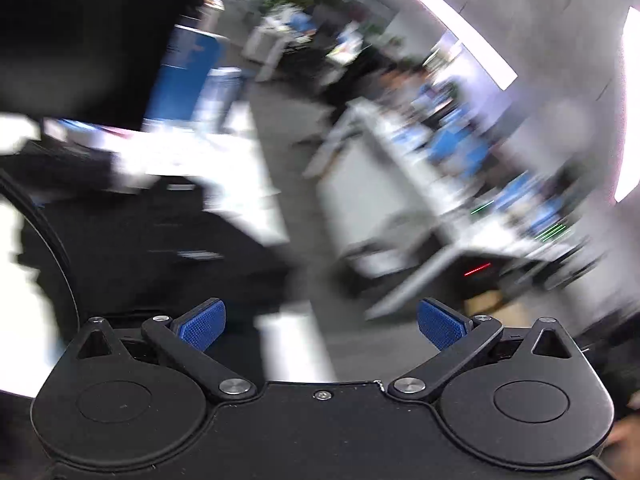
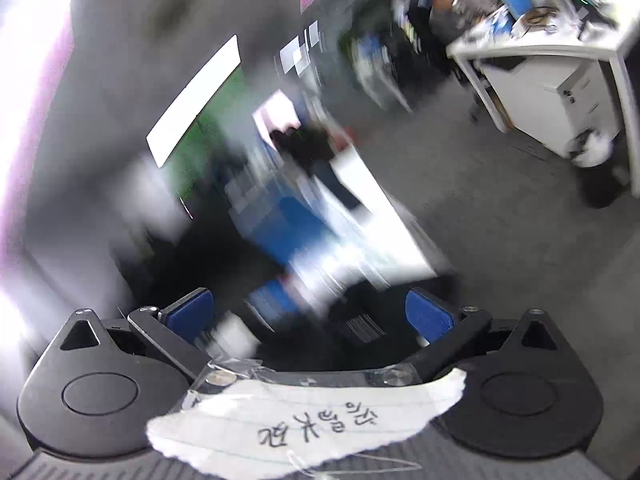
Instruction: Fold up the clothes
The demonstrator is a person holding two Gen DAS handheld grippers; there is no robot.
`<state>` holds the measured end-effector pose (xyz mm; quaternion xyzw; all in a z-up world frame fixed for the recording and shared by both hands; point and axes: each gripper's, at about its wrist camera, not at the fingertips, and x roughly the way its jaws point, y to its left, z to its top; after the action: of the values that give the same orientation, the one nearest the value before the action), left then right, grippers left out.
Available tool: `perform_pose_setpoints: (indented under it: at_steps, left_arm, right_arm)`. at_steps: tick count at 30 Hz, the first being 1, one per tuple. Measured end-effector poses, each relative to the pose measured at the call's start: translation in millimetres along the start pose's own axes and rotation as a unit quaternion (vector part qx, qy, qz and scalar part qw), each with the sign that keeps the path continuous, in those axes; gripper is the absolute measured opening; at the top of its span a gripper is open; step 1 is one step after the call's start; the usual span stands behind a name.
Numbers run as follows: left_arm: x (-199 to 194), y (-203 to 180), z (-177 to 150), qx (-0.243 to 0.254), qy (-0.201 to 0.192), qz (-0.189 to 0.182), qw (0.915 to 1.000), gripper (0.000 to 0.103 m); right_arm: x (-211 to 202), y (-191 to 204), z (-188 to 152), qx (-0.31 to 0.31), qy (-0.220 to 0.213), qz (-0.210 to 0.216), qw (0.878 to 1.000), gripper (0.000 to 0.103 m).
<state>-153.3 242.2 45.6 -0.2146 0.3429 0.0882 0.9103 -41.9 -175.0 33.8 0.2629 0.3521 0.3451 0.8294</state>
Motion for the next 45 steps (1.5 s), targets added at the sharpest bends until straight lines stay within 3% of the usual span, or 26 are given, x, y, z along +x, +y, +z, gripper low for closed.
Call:
perform_pose_setpoints:
  at_steps: [3, 7, 9, 11, 14, 17, 25, 28, 29, 30, 32, 34, 37, 38, 41, 45]
  left_arm:
    - [-2, 44, -28, 0.022, 0.021, 0.1, 0.9945, 0.102]
    - [-17, 113, -53, -0.044, 0.052, 0.155, 0.9855, 0.102]
    - [-24, 143, -63, -0.082, 0.06, 0.166, 0.9808, 0.102]
    - [-27, 169, -65, -0.112, 0.065, 0.174, 0.9762, 0.102]
    - [-28, 207, -64, -0.131, 0.072, 0.189, 0.9706, 0.102]
    - [-21, 236, -54, -0.131, 0.081, 0.201, 0.9674, 0.102]
    - [11, 315, -10, -0.133, 0.088, 0.185, 0.9698, 0.102]
    - [16, 338, 10, -0.138, 0.09, 0.185, 0.9687, 0.102]
    - [14, 344, 15, -0.141, 0.09, 0.187, 0.968, 0.102]
    - [11, 350, 20, -0.144, 0.087, 0.189, 0.9675, 0.102]
    - [4, 363, 27, -0.15, 0.079, 0.193, 0.9664, 0.102]
    - [1, 375, 33, -0.154, 0.079, 0.197, 0.965, 0.102]
    - [5, 387, 41, -0.145, 0.083, 0.204, 0.9644, 0.101]
    - [7, 388, 44, -0.139, 0.084, 0.205, 0.9652, 0.101]
    - [20, 383, 51, -0.112, 0.093, 0.209, 0.967, 0.102]
    - [62, 354, 68, -0.027, 0.142, 0.24, 0.96, 0.102]
  right_arm:
    - [40, 18, -30, -0.057, 0.088, -0.046, 0.993, 0.103]
    - [141, 47, -77, -0.09, 0.189, -0.073, 0.975, 0.103]
    - [196, 59, -108, -0.145, 0.257, -0.071, 0.953, 0.103]
    - [237, 76, -135, -0.229, 0.291, -0.078, 0.926, 0.103]
    - [287, 102, -166, -0.363, 0.306, -0.064, 0.877, 0.103]
    - [338, 119, -171, -0.428, 0.313, -0.051, 0.846, 0.101]
    - [492, 174, -175, -0.369, 0.375, 0.067, 0.848, 0.1]
    - [538, 186, -192, -0.338, 0.393, 0.057, 0.853, 0.097]
    - [553, 191, -202, -0.344, 0.403, 0.037, 0.847, 0.091]
    - [558, 200, -214, -0.36, 0.407, 0.042, 0.838, 0.079]
    - [547, 226, -236, -0.395, 0.407, 0.111, 0.816, 0.078]
    - [533, 252, -256, -0.41, 0.424, 0.171, 0.789, 0.085]
    - [514, 274, -275, -0.393, 0.447, 0.194, 0.78, 0.088]
    - [508, 276, -276, -0.381, 0.45, 0.192, 0.785, 0.091]
    - [486, 249, -249, -0.32, 0.432, 0.142, 0.831, 0.1]
    - [453, 182, -200, -0.295, 0.39, 0.022, 0.872, 0.101]
